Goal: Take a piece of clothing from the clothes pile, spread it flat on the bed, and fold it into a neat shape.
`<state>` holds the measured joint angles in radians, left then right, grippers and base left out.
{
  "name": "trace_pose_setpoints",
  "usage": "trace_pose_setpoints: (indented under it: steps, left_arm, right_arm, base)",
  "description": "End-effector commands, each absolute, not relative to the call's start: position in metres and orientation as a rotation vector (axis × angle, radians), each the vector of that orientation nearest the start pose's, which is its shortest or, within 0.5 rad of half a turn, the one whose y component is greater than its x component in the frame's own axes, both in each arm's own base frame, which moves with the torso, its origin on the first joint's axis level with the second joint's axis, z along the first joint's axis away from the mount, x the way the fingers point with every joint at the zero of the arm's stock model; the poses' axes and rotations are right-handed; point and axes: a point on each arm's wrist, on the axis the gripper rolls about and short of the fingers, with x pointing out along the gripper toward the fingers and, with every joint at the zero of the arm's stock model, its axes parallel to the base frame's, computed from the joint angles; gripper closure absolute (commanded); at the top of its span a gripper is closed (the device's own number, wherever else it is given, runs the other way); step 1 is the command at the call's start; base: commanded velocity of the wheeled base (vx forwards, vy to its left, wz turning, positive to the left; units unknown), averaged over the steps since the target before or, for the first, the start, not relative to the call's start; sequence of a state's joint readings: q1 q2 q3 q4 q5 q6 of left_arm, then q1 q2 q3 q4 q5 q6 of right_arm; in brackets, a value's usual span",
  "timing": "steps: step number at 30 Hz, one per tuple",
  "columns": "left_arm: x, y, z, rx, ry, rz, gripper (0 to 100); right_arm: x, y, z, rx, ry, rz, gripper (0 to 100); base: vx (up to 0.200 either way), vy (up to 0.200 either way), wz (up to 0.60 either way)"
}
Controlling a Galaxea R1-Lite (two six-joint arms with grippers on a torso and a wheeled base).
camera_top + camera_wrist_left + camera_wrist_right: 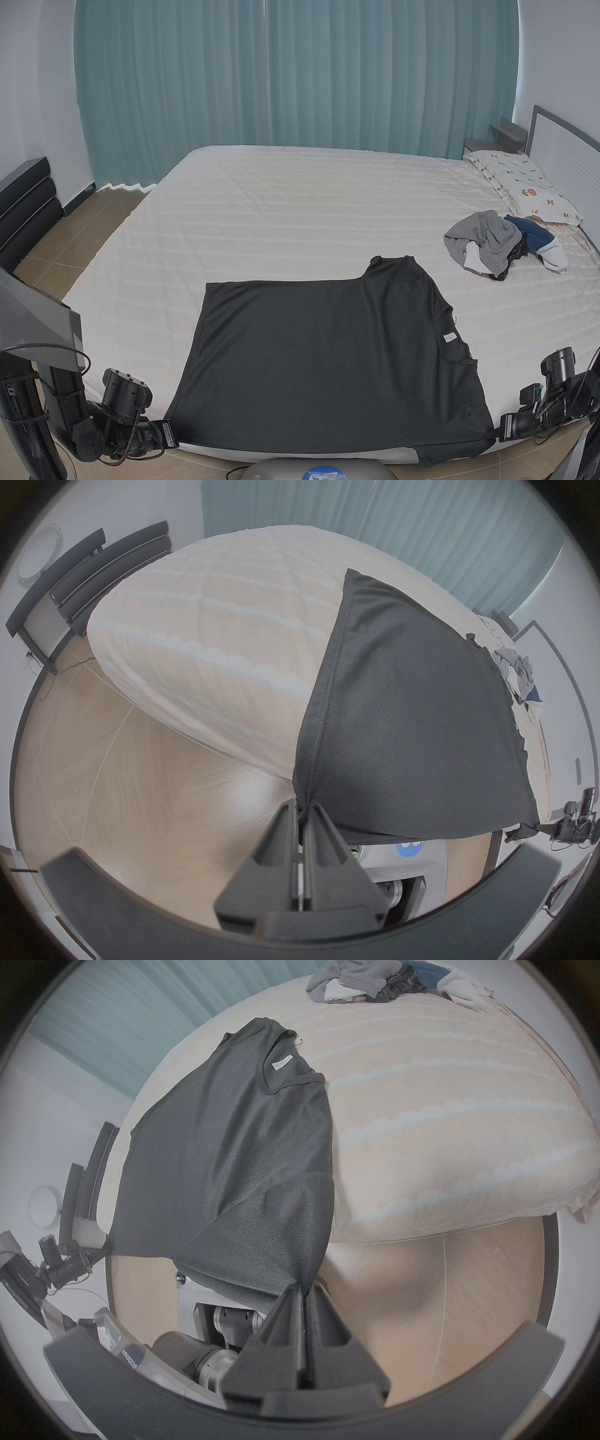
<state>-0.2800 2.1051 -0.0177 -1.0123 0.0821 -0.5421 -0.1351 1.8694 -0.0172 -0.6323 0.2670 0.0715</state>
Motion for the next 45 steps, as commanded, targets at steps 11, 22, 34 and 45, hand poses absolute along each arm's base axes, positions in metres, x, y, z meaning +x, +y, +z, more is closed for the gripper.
trace_pose_setpoints:
  steps: [11,22,34,45]
  left_arm:
    - [0.163,-0.045,-0.014,-0.234,1.112,0.080,100]
    - [0.199,-0.043,0.005,-0.484,0.786,0.108,100]
    - [0.208,-0.043,-0.001,-0.566,0.753,0.115,100]
    - [0.235,-0.049,-0.004,-0.628,0.701,0.106,100]
  right_arm:
    - [0.129,-0.013,0.021,0.223,1.162,0.079,100]
    - [0.167,-0.013,0.041,0.324,0.876,0.036,100]
    - [0.189,-0.010,0.042,0.351,0.828,0.042,100]
    - [0.222,-0.011,0.040,0.337,0.793,0.017,100]
  base:
    - [0.000,0.000,0.00]
    - [0.000,0.000,0.00]
    - [0.000,0.000,0.00]
    - [0.000,0.000,0.00]
